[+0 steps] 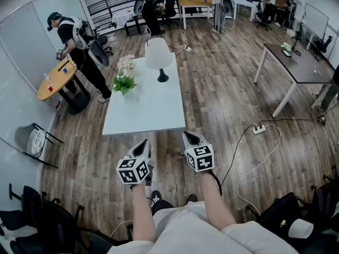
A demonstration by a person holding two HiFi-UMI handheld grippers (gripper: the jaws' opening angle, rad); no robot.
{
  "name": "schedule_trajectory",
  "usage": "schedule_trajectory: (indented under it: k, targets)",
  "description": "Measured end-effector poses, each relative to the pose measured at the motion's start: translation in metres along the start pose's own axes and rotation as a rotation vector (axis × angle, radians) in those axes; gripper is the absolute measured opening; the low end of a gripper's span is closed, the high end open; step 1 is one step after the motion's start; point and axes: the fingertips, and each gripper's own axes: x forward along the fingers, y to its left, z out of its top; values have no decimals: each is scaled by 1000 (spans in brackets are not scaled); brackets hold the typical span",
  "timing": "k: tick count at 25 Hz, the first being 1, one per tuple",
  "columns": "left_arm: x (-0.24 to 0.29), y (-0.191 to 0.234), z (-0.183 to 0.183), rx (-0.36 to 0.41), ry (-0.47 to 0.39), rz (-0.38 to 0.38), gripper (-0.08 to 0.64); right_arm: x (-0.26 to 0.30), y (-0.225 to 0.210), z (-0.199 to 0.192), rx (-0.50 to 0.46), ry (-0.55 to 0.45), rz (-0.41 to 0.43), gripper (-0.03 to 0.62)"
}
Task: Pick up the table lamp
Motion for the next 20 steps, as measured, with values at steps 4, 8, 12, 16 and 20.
schedule_trajectory:
  k: [4,8,12,16,20]
  targets:
    - [2,-4,11,10,-17,-6,0,0,-7,8,22,-17,-6,21]
    - [5,-16,15,42,-13,-19,0,-2,-12,13,40,-36,-6,21]
    - [6,-20,21,54,-30,-8,0,-2,-12,12,35,-31,7,21]
    - [8,-31,19,68,-30,-10,0,-9,-18,15,50,-44,19,21]
    - [11,-30,17,70,-16,-11,0,-18,-21,16,59,-56,31,23]
